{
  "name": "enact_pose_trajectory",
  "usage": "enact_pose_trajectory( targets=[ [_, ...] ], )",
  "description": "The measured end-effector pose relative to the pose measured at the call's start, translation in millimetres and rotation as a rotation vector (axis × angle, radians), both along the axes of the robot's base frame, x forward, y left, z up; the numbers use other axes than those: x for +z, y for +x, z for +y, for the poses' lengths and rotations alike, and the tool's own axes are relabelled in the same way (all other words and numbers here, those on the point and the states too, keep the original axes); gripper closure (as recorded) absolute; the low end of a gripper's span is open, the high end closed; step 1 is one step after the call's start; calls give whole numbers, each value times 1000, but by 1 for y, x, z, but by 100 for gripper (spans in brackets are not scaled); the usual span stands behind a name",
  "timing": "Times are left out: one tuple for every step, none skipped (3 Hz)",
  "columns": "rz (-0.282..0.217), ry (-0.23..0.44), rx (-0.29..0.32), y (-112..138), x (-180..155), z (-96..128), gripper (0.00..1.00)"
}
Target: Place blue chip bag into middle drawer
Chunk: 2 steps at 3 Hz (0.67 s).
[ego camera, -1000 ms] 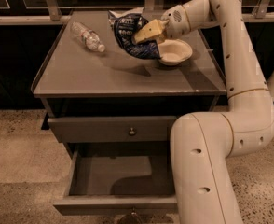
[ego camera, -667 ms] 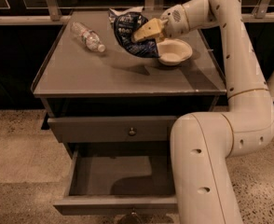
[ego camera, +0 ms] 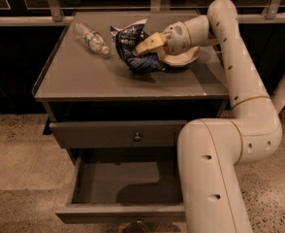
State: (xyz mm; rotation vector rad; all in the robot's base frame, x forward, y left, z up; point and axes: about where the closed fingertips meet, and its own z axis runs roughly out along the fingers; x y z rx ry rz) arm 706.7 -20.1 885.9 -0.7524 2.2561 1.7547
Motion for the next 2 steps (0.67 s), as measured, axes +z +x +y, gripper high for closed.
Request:
enact_pose_trajectory(
  targets=[
    [31,73,-10,-10,14,-5,100],
    [-121,144,-116,-32,79,-39,100]
  ],
)
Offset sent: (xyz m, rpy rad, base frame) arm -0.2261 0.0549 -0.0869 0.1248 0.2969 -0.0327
